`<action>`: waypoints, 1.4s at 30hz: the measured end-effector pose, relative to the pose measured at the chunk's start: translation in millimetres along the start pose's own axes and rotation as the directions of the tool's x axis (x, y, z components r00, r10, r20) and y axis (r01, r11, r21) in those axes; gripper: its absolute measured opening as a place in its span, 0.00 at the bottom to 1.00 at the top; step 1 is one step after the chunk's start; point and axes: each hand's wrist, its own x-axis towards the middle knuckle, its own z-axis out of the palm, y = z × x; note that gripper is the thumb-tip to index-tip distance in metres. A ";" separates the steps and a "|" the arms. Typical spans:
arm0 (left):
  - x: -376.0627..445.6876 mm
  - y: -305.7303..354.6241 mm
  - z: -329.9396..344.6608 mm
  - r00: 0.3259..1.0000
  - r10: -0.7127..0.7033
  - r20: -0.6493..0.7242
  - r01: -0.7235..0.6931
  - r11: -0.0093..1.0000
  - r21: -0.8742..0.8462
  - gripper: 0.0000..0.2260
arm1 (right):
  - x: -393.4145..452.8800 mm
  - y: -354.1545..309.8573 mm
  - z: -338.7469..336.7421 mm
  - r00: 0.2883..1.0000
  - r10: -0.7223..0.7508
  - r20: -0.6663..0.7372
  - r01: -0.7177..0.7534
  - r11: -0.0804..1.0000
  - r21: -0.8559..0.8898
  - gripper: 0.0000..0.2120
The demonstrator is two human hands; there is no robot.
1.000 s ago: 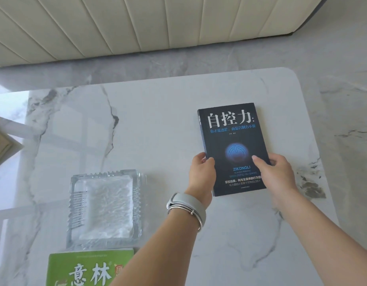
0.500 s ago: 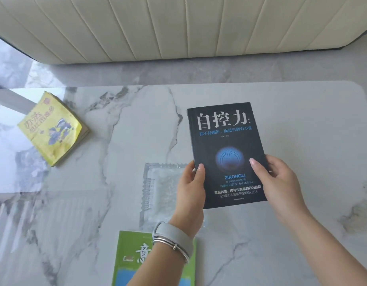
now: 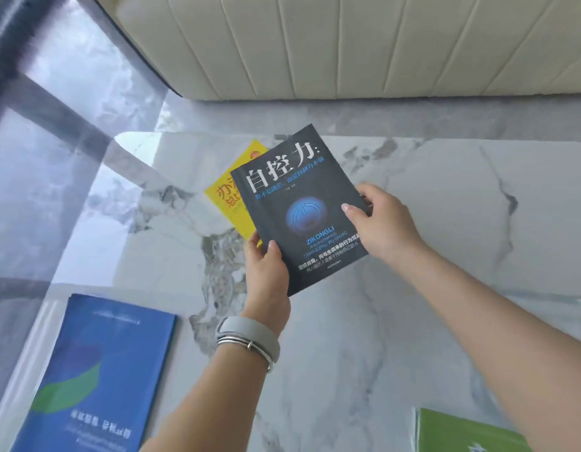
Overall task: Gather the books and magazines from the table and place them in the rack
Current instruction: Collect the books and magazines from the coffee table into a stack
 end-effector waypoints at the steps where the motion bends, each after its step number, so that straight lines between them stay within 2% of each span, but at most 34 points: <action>1: 15.4 4.7 -9.5 1.000 -0.012 -0.010 0.012 1.000 -0.013 0.14 | 12.6 -8.5 15.3 1.000 -0.010 0.021 0.010 0.999 -0.039 0.11; 4: 50.8 13.3 -30.0 0.998 -0.053 -0.023 0.052 0.998 -0.041 0.17 | 48.4 -20.5 54.6 0.997 -0.028 0.071 0.039 0.986 -0.160 0.14; 6: 73.2 11.0 -39.2 0.995 -0.079 -0.064 0.079 0.997 0.000 0.18 | 69.9 -20.2 73.6 0.996 -0.007 0.087 0.028 0.970 -0.241 0.14; 10: 97.6 0.1 -47.5 0.990 -0.117 -0.081 0.122 0.991 0.061 0.26 | 90.4 -15.3 89.2 0.997 0.008 0.081 0.017 0.954 -0.299 0.15; 14: 91.7 6.3 -38.6 0.995 -0.095 0.001 0.095 0.994 -0.051 0.22 | 94.9 -8.9 93.7 0.998 0.041 0.048 -0.026 0.961 -0.275 0.18; 17: 90.6 11.1 -32.9 0.996 -0.087 -0.002 0.087 0.996 -0.037 0.19 | 95.0 -6.0 95.7 0.992 0.123 0.016 -0.113 0.947 -0.300 0.23; 22: 87.2 15.8 -37.2 0.980 -0.201 -0.007 0.201 0.979 -0.041 0.13 | 82.4 5.2 92.3 0.956 0.293 0.022 -0.285 0.943 -0.174 0.25; 26: 59.6 -0.6 -44.4 0.975 -0.219 0.031 0.219 0.976 0.002 0.12 | 40.6 16.2 84.6 0.934 0.358 0.007 -0.355 0.929 -0.106 0.24; 29: 29.1 -17.9 -57.7 0.974 -0.210 0.083 0.210 0.978 0.013 0.12 | -8.7 23.3 74.3 0.933 0.359 -0.008 -0.358 0.931 0.072 0.10; 31: 7.8 -31.3 -71.4 0.970 -0.209 0.125 0.203 0.978 0.055 0.11 | -48.2 29.8 70.0 0.925 0.379 -0.006 -0.373 0.912 0.173 0.06; 36: -47.6 -71.3 -119.2 0.963 -0.215 0.164 0.177 0.959 0.221 0.12 | -151.9 69.1 78.3 0.892 0.453 0.007 -0.443 0.868 0.224 0.09; 42: -114.7 -116.3 -172.3 0.950 -0.253 0.183 0.177 0.919 0.353 0.12 | -254.9 110.9 88.1 0.854 0.518 0.053 -0.518 0.834 0.187 0.07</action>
